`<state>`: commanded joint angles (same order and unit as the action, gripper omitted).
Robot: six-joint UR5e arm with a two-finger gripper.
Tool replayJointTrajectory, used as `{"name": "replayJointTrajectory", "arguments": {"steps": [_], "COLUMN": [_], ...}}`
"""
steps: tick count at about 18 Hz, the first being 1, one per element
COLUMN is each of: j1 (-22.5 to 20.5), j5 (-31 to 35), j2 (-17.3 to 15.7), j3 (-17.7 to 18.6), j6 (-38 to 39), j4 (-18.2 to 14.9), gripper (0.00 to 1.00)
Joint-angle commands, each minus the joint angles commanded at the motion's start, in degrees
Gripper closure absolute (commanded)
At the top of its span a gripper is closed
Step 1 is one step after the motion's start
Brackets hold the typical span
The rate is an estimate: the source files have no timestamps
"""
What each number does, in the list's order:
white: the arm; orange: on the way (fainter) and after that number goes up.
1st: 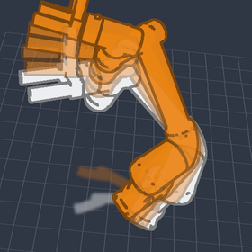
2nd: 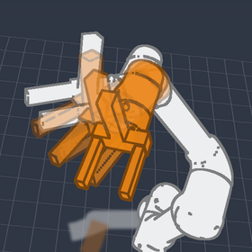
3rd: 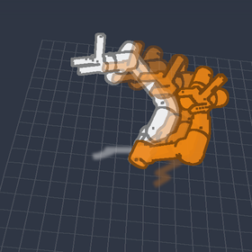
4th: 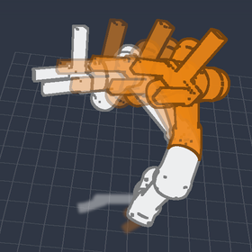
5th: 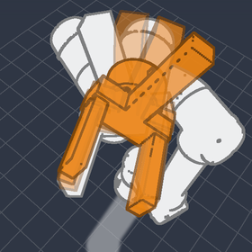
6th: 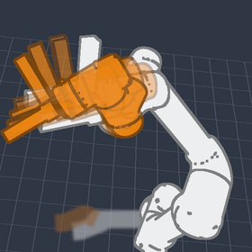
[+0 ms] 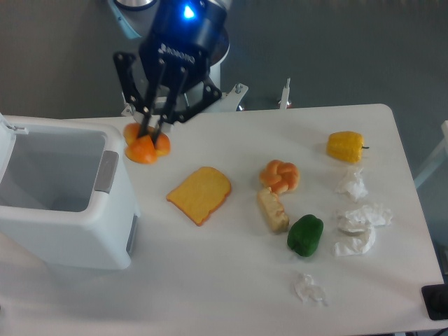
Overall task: Place the long bread in the trash can
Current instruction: 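Lift the long bread and carry it toward the white trash bin, then lower the long bread into the opening of the trash bin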
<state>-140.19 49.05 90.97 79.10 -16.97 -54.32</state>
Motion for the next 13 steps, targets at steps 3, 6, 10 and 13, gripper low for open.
{"name": "replayJointTrajectory", "arguments": {"steps": [3,6,10,13], "j1": [0.00,0.35,0.61,1.67], "j5": [-1.24,-2.20,-3.61,-3.61], "j2": [-0.80,-0.27,0.61,1.92], "j3": [0.00,-0.17,-0.44,-0.44], "j6": [2.11,2.82,2.90,2.99], "j4": [0.09,0.53,0.53,0.53], "gripper": [0.80,0.80,0.80,0.80]}}
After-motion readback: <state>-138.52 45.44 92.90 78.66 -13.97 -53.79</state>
